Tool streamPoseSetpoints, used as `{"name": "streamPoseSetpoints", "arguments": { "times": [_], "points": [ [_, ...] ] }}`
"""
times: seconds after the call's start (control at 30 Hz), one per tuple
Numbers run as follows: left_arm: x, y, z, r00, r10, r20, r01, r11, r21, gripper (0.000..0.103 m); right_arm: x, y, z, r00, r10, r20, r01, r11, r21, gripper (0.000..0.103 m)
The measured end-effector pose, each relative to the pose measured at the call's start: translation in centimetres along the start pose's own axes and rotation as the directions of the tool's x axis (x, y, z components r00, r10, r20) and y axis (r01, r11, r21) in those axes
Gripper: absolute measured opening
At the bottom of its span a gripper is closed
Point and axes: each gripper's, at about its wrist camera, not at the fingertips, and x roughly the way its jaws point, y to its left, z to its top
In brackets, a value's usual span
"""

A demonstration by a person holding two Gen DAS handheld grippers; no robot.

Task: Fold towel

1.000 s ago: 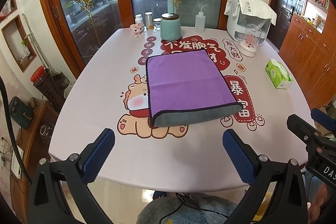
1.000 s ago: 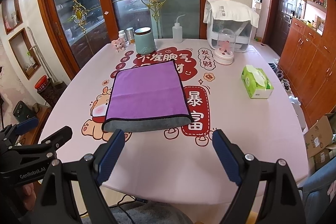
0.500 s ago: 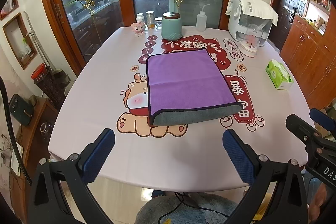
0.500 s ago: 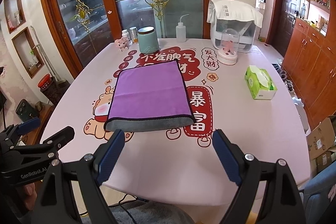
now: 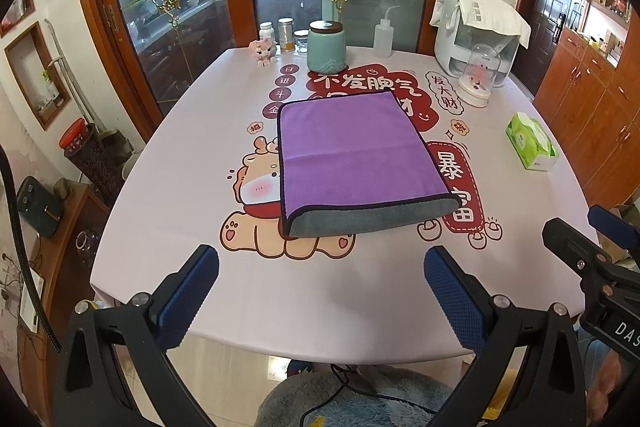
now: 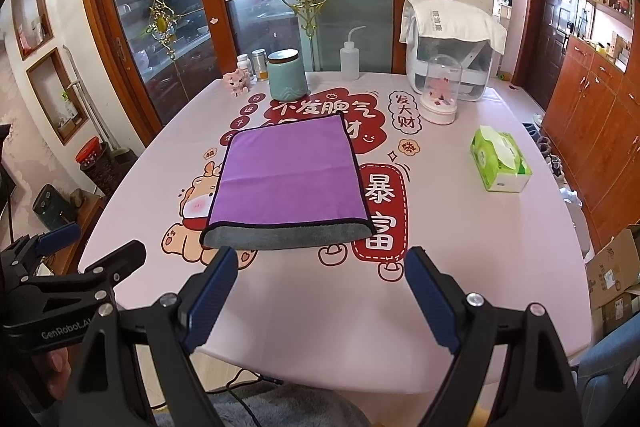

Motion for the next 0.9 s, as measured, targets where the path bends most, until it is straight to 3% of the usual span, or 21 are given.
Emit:
{"name": "streamPoseSetpoints", "arguments": {
  "times": [0.9],
  "points": [
    [-0.44,0.12,0.12,0.999,0.03,-0.011,-0.03,0.999,-0.02,0.102,-0.28,-0.11,0.2,1.0,0.014,0.023,-0.014,1.0,-0.018,0.086]
  ]
}}
